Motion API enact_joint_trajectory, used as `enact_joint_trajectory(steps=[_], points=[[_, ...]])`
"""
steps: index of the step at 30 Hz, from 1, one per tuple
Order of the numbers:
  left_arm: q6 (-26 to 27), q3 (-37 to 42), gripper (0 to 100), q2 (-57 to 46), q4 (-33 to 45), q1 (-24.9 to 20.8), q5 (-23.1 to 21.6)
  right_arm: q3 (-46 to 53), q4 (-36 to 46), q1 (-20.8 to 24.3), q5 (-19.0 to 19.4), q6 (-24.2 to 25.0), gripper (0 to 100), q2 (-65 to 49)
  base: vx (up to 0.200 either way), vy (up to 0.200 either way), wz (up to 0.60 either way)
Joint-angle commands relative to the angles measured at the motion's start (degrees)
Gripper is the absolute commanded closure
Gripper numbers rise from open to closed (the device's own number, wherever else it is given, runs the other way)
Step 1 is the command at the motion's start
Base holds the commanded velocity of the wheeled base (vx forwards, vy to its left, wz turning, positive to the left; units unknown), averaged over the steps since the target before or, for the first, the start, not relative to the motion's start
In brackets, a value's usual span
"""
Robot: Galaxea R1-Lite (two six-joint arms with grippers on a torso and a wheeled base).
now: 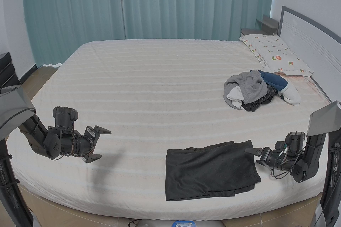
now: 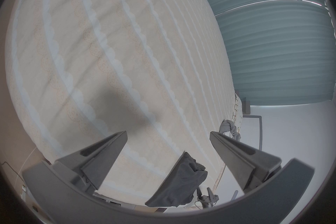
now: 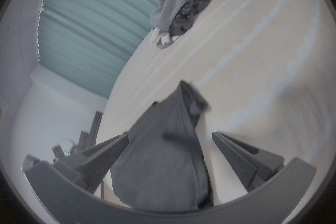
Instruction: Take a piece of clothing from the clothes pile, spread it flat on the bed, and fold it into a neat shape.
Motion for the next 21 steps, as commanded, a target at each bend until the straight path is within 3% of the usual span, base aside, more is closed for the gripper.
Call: enact_joint_trajectory(steps=[1,5,16,17,21], points=[[-0.04,-0.08,0,0.10,0.02,-0.01,0.01,6.23,-0.35,0.45,2.47,-4.24,0,-2.77,-0.200,0.000,0.00],[0.05,-0.08,0,0.10,-0.07,-0.01,0.01,7.63,-0.26,1.68,2.38,-6.96,0,-1.71,-0.200,0.000,0.00],[0.05,-0.08,0,0.10,-0.07,-0.01,0.01,7.63,-0.17,1.68,2.38,-7.49,0,-1.10,0.000,0.000,0.00],[0.05,-0.08,0,0.10,-0.07,-0.01,0.01,7.72,-0.17,1.68,2.38,-7.49,100,-1.10,0.000,0.000,0.00],[0.05,-0.08,0,0.10,-0.07,-0.01,0.01,7.72,-0.17,0.97,2.29,-8.11,100,-1.63,0.000,0.000,0.00]])
